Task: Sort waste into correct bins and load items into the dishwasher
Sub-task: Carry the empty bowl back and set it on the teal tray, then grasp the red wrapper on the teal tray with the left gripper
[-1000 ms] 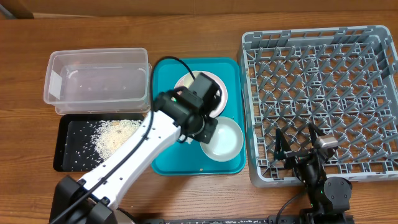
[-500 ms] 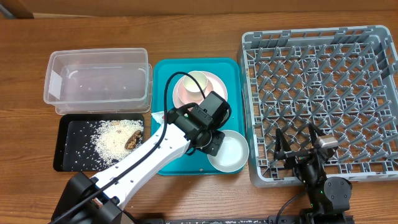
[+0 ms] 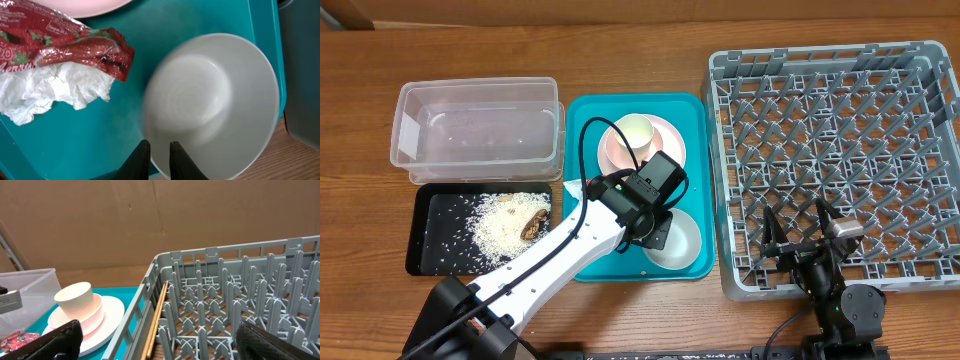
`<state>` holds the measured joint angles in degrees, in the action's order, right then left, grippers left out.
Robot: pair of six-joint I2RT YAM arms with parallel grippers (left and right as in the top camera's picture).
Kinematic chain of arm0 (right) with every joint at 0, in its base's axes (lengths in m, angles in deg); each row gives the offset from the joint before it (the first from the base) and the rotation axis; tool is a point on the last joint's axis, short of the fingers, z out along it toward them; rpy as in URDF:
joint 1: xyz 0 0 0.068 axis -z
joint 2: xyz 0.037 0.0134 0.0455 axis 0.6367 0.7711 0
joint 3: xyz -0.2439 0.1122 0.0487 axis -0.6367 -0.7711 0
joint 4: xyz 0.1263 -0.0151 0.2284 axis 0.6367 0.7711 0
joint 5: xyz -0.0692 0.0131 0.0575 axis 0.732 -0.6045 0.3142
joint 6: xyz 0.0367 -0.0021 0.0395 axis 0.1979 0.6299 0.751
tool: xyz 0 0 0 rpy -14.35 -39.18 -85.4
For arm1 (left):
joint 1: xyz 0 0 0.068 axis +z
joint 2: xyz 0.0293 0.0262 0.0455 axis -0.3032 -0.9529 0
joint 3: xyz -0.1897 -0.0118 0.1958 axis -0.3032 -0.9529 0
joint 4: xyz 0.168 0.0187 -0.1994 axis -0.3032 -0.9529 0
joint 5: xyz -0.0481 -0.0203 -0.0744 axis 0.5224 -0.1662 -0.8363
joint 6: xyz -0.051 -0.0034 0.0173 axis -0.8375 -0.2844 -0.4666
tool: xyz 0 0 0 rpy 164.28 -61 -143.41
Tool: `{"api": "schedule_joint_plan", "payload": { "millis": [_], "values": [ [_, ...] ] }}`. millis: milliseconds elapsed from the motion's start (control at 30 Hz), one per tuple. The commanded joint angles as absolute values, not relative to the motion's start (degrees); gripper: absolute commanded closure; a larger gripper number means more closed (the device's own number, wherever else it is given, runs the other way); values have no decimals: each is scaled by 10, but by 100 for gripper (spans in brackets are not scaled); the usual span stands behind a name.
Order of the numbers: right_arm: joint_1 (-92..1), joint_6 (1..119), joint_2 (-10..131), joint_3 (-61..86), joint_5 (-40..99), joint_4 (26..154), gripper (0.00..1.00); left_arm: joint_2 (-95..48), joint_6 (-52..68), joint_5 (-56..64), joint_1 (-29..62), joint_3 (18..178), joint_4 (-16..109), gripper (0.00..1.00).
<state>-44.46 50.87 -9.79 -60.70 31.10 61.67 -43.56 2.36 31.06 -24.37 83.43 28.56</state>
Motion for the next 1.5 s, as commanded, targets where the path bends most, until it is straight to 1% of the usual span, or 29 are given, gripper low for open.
{"api": "schedule_joint_plan", "payload": {
  "millis": [0, 333, 400, 533, 700, 767, 800, 867, 900, 967, 1100, 1167, 1367, 1467],
  "values": [
    [-443, 509, -104, -613, 312, 613, 0, -438, 15, 319, -247, 831, 283, 83],
    [-443, 509, -104, -613, 312, 613, 0, -480, 16, 329, -246, 831, 275, 84],
    [-443, 509, -104, -613, 312, 613, 0, -480, 16, 338, -243, 831, 275, 86],
    [-443, 509, -104, -613, 312, 613, 0, -479, 16, 368, -227, 852, 260, 80],
    [-443, 509, -104, -613, 312, 613, 0, -477, 21, 370, -197, 915, 211, 80],
    [-443, 509, -104, -613, 312, 613, 0, -476, 31, 370, -185, 939, 197, 76],
    [-443, 509, -104, -613, 312, 613, 0, -476, 33, 372, -178, 950, 191, 72],
    [-443, 509, -104, -613, 312, 613, 0, -476, 32, 372, -163, 958, 189, 62],
    [-443, 509, -104, -613, 312, 613, 0, -476, 30, 373, -155, 958, 189, 55],
    [-443, 509, -104, -613, 312, 613, 0, -478, 15, 379, -135, 957, 186, 49],
    [-443, 509, -104, -613, 312, 613, 0, -481, -42, 366, -99, 946, 184, 42],
    [-443, 509, -104, -613, 312, 613, 0, -481, -69, 355, -87, 934, 190, 42],
    [-443, 509, -104, -613, 312, 613, 0, -481, -133, 348, -81, 874, 251, 34],
    [-443, 509, -104, -613, 312, 613, 0, -481, -149, 351, -78, 850, 285, 35]
  ]
}}
